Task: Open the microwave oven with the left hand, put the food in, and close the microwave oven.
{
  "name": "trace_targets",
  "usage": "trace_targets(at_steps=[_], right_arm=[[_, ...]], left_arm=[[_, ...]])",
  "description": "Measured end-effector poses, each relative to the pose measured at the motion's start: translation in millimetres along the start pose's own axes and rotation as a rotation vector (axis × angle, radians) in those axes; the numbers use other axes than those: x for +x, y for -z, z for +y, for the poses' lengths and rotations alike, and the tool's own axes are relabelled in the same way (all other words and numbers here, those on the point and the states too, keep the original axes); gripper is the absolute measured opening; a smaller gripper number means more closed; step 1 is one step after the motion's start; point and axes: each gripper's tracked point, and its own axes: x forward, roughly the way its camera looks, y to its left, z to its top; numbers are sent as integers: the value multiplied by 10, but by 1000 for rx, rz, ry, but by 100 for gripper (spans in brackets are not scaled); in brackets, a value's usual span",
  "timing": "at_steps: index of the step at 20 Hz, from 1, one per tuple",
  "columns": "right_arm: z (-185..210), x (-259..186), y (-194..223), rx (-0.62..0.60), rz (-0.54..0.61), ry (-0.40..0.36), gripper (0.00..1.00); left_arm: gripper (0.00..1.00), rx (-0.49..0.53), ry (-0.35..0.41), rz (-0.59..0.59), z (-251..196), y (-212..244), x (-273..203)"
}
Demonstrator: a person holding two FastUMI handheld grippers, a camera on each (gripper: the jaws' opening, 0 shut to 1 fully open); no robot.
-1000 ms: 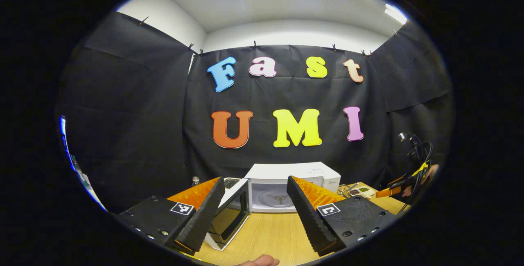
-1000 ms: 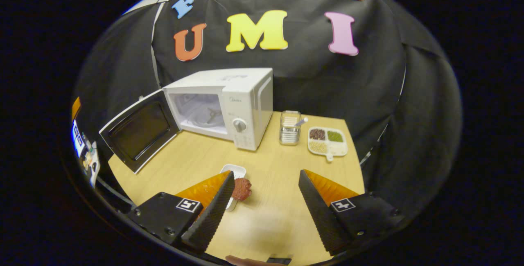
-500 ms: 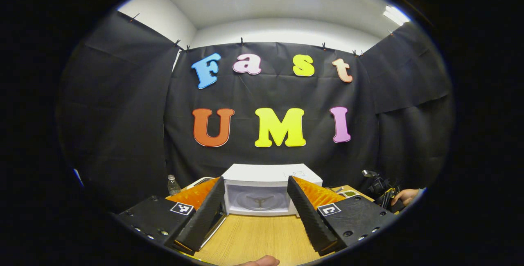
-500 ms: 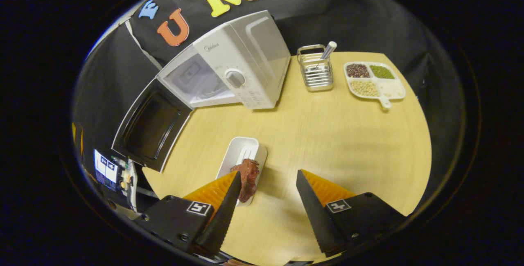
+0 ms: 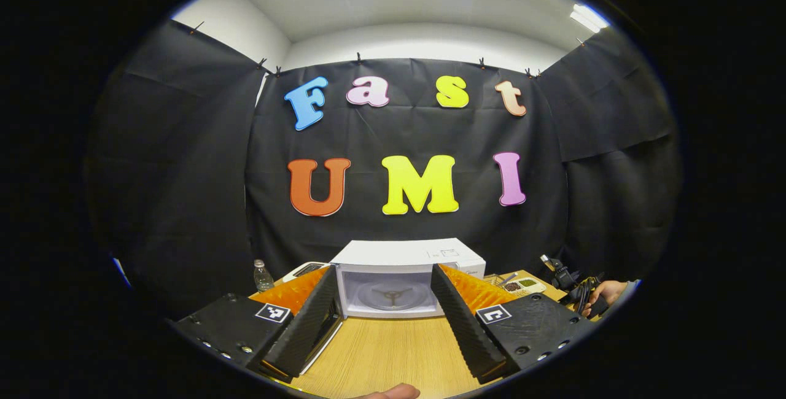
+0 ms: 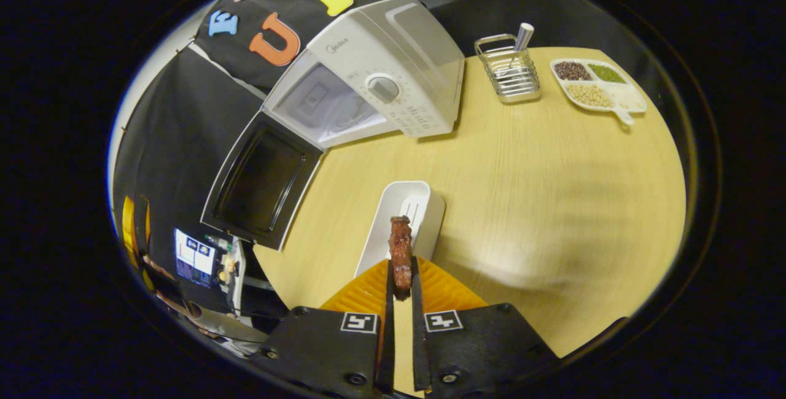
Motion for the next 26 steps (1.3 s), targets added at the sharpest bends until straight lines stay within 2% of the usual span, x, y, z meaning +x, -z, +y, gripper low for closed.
trace_targets(at_steps=[4, 8, 9, 10, 15, 20, 23, 26], right_arm=[[39, -166, -33, -150, -75, 149, 14], [204, -310, -44, -287, -131, 244, 14], [252, -333, -49, -310, -143, 264, 7], [319, -344, -42, -331, -155, 281, 7], [580, -319, -64, -407, -203, 345, 7], [848, -100, -144, -491, -239, 401, 7], [1081, 102, -307, -524, -290, 416, 7], [1319, 342, -554, -507, -377, 428, 7]], left_arm=[[94, 1, 0, -8, 66, -9, -84], [94, -4, 19, 4, 88, 44, -160], [94, -1, 19, 3, 109, 44, -183], [94, 1, 16, 3, 134, 55, -206], [94, 15, 23, 13, 228, 105, -313], [94, 5, 30, 18, 323, 134, -404], [94, 2, 27, 35, 427, 191, -464], [94, -2, 18, 46, 558, 255, -515]])
